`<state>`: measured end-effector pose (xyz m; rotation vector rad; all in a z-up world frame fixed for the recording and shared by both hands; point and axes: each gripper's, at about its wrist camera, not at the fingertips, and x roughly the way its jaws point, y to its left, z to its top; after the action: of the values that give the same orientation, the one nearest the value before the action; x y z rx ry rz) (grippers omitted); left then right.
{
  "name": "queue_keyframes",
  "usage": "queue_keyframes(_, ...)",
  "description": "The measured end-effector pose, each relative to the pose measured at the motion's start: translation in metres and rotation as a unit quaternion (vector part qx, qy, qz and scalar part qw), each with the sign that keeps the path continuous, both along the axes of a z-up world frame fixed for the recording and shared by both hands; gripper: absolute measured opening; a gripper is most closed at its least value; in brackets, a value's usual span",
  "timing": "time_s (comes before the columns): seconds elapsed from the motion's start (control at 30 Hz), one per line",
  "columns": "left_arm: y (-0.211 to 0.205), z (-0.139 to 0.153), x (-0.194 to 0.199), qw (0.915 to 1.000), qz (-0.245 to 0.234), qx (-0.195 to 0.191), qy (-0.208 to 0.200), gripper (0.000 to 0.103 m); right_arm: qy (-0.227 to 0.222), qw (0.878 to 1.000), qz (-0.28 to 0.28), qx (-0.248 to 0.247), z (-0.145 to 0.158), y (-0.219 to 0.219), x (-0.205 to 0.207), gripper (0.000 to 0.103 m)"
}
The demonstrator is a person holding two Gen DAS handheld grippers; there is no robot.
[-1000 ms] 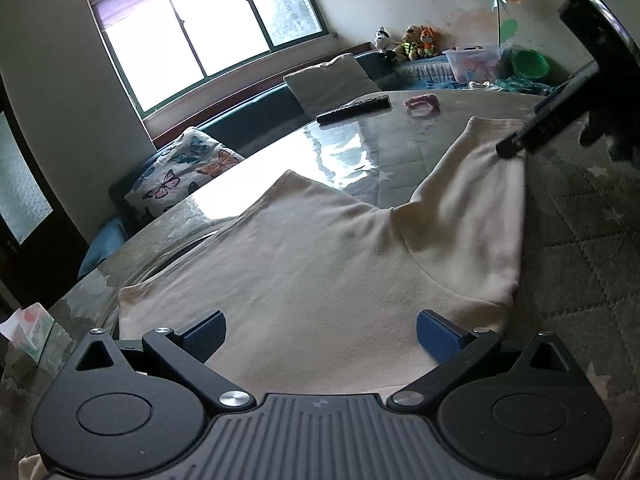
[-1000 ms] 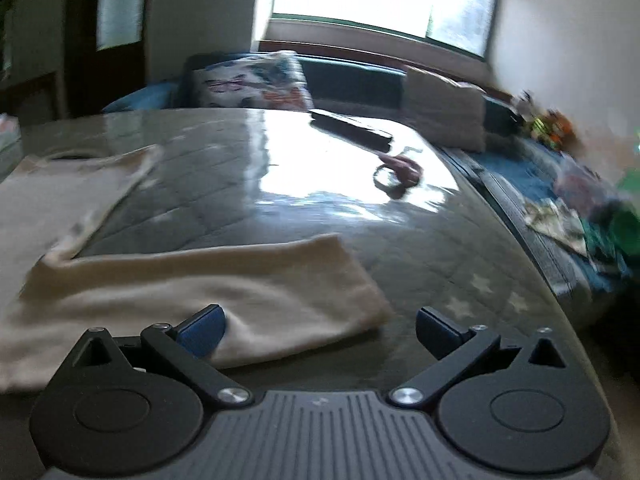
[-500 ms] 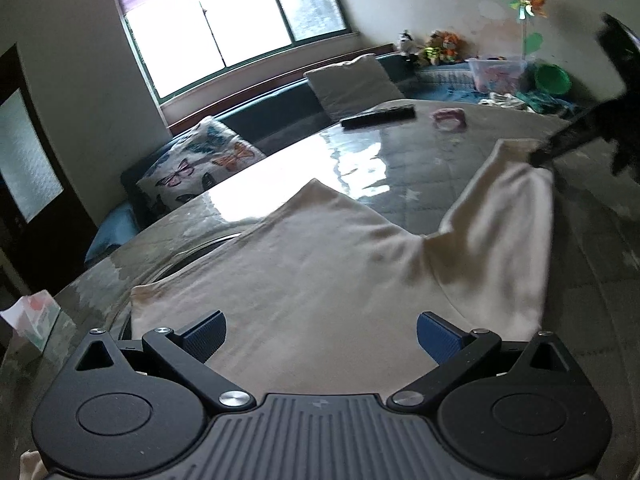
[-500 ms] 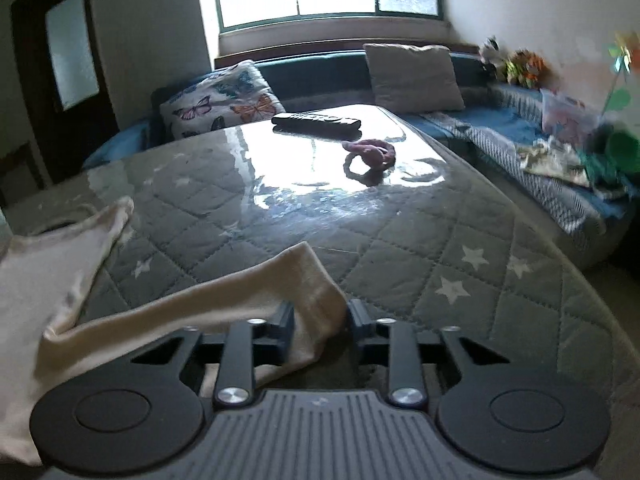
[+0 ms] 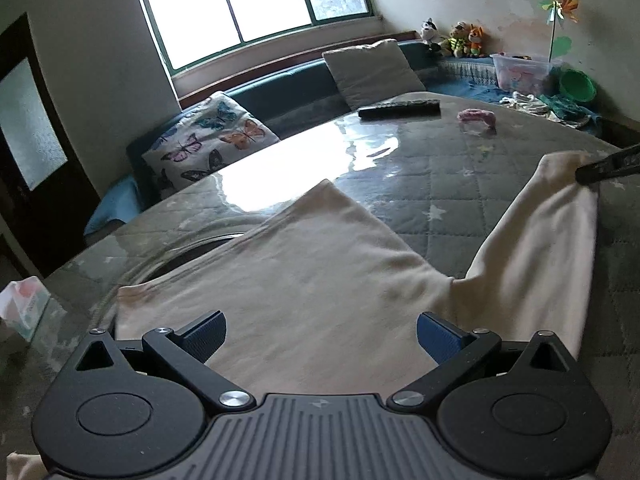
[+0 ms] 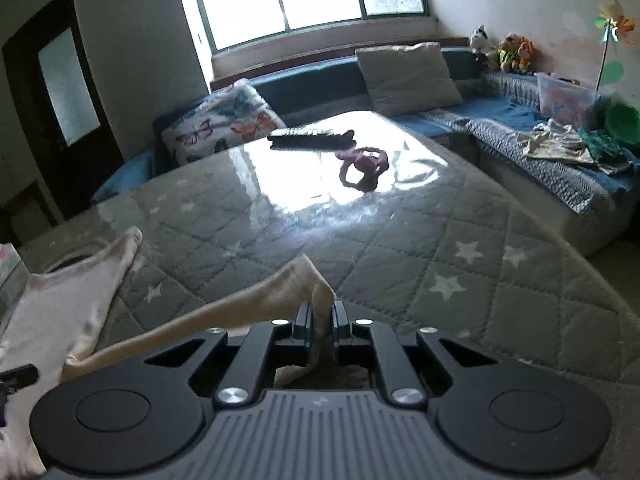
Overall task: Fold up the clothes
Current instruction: 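Grasp the sweatshirt sleeve with the right gripper and lift it, then fold the held sleeve across the sweatshirt body with the right gripper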
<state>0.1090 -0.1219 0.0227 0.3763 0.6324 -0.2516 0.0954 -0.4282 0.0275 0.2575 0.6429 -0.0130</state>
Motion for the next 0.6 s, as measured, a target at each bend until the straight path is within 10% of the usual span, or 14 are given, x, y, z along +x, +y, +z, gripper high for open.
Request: queue_keyframes(0.6,-0.019,-0.013,0.018,0.9998,0.0,-0.012,0.017,0.103,-0.019,1.0,-0.008,0.016,0.025,-0.006,-0.032,0.008)
